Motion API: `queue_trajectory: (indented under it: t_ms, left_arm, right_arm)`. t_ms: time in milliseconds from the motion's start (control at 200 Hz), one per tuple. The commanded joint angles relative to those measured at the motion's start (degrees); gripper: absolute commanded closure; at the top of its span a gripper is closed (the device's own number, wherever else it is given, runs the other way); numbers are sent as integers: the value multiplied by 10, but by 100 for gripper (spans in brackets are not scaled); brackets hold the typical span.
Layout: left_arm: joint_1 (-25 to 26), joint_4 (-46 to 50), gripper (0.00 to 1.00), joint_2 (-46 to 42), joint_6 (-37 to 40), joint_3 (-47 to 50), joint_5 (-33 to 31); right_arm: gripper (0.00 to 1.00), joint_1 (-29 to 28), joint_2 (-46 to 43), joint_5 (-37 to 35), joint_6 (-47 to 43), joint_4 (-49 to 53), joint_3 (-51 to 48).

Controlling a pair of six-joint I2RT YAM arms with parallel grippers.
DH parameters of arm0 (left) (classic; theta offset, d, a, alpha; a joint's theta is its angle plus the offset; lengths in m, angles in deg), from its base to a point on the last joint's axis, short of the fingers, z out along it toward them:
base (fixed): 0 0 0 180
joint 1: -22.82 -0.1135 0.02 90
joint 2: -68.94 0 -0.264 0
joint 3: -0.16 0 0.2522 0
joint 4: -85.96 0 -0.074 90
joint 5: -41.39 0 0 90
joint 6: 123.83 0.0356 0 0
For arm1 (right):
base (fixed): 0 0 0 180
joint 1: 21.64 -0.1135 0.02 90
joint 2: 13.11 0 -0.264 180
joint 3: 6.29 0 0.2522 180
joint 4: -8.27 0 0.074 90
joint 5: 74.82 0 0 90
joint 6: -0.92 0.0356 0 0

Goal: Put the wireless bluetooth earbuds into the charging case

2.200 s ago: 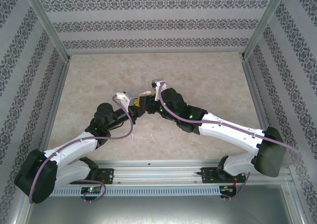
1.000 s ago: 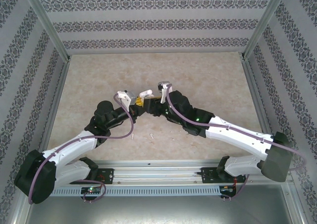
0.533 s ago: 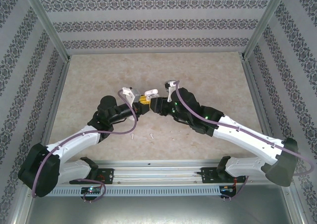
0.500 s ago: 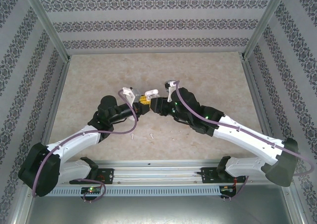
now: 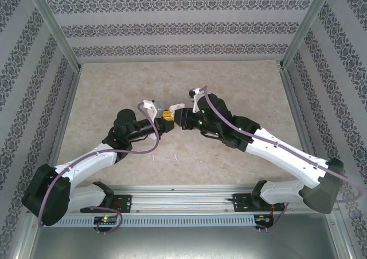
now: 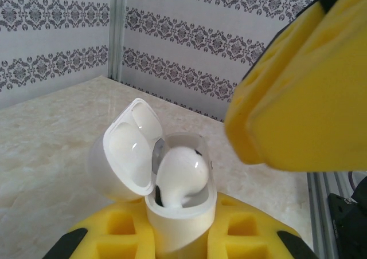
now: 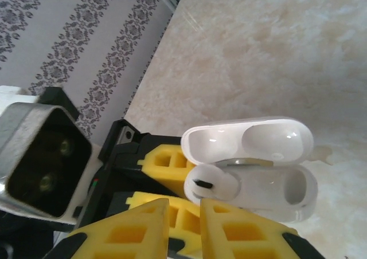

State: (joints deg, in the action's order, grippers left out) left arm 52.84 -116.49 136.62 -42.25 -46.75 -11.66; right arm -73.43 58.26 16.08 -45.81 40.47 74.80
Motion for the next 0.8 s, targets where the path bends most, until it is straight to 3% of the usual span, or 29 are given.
queue_trajectory:
  t_ms: [0,430,794]
  left_arm:
    - [2,3,100,-3,-8,-17,16]
    - [-1,18,100,-14,-10,-7,21]
    - [-26,-6,100,-10,-25,5,54]
  right_arm:
    - [79,8,9,16,6,9,12]
    - [82,16,9,43,4,22,33]
    - [81,41,-10,19,-24,148,87]
